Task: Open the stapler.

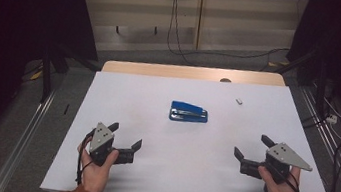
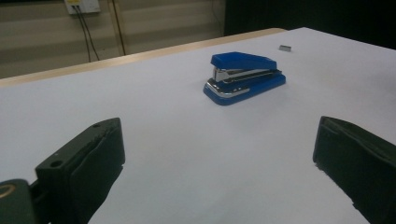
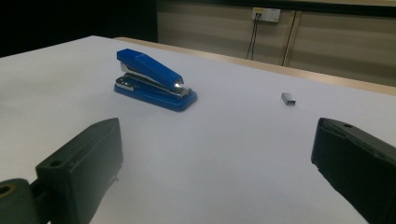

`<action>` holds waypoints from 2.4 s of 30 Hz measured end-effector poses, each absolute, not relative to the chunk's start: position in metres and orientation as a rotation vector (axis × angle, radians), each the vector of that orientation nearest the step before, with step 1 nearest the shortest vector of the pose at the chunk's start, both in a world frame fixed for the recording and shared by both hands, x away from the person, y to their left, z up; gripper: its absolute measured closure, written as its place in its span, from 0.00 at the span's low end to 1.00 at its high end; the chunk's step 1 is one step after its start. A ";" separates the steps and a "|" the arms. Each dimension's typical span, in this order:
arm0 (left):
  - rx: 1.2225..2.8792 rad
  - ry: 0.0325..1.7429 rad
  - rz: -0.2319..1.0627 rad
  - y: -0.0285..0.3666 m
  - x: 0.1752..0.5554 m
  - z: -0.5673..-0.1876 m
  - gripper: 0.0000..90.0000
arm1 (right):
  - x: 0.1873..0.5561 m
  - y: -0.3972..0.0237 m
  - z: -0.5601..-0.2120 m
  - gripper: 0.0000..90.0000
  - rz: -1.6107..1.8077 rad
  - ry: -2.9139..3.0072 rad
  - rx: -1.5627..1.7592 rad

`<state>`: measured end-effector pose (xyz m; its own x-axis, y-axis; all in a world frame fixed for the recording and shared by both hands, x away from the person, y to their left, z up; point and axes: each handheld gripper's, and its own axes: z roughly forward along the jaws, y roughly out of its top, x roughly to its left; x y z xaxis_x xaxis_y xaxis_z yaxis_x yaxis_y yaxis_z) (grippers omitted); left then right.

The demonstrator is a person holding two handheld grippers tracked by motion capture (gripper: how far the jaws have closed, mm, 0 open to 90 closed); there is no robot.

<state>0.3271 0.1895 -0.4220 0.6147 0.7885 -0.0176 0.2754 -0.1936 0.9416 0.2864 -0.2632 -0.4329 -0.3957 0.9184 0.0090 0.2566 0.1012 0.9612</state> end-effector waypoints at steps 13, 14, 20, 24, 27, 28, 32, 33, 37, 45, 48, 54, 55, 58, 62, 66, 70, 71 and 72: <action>1.831 0.865 0.538 0.166 0.341 -0.424 0.07 | 0.303 -0.242 -0.433 0.02 1.354 1.813 1.108; 1.834 0.863 0.535 0.164 0.342 -0.425 0.07 | 0.304 -0.240 -0.433 0.02 1.354 1.820 1.102; 1.817 0.823 0.523 0.160 0.350 -0.424 0.07 | 0.311 -0.236 -0.432 0.02 1.368 1.811 1.107; 1.794 0.841 0.518 0.157 0.353 -0.423 0.05 | 0.315 -0.231 -0.430 0.01 1.371 1.818 1.092; 1.782 0.825 0.524 0.151 0.358 -0.422 0.05 | 0.318 -0.227 -0.428 0.01 1.357 1.820 1.076; 1.789 0.808 0.526 0.148 0.360 -0.421 0.05 | 0.320 -0.226 -0.427 0.01 1.365 1.828 1.078; 1.804 0.772 0.513 0.138 0.366 -0.421 0.05 | 0.324 -0.224 -0.426 0.01 1.402 1.854 1.062; 1.812 0.763 0.502 0.136 0.367 -0.421 0.05 | 0.324 -0.223 -0.426 0.00 1.406 1.855 1.049; 1.828 0.757 0.505 0.130 0.373 -0.425 0.05 | 0.329 -0.220 -0.424 0.00 1.414 1.867 1.040; 1.819 0.747 0.525 0.124 0.386 -0.422 0.05 | 0.340 -0.212 -0.421 0.02 1.434 1.905 1.009; 1.817 0.735 0.519 0.121 0.390 -0.421 0.05 | 0.346 -0.210 -0.422 0.02 1.437 1.918 1.008; 1.767 0.730 0.538 0.123 0.406 -0.405 0.05 | 0.361 -0.204 -0.421 0.06 1.408 1.914 0.998; 1.762 0.730 0.541 0.123 0.408 -0.404 0.05 | 0.361 -0.204 -0.421 0.06 1.408 1.914 0.998; 1.787 0.725 0.555 0.118 0.416 -0.406 0.04 | 0.368 -0.202 -0.420 0.06 1.398 1.915 1.001; 1.761 0.754 0.539 0.113 0.426 -0.409 0.03 | 0.379 -0.200 -0.420 0.07 1.396 1.898 1.019; 1.795 0.720 0.563 0.108 0.434 -0.411 0.03 | 0.389 -0.196 -0.420 0.09 1.422 1.877 1.050; 1.797 0.721 0.558 0.104 0.442 -0.412 0.06 | 0.399 -0.190 -0.419 0.09 1.428 1.865 1.051; 1.798 0.722 0.560 0.103 0.444 -0.412 0.06 | 0.401 -0.189 -0.419 0.09 1.434 1.866 1.058; 1.799 0.719 0.561 0.103 0.446 -0.411 0.06 | 0.402 -0.187 -0.418 0.09 1.449 1.876 1.067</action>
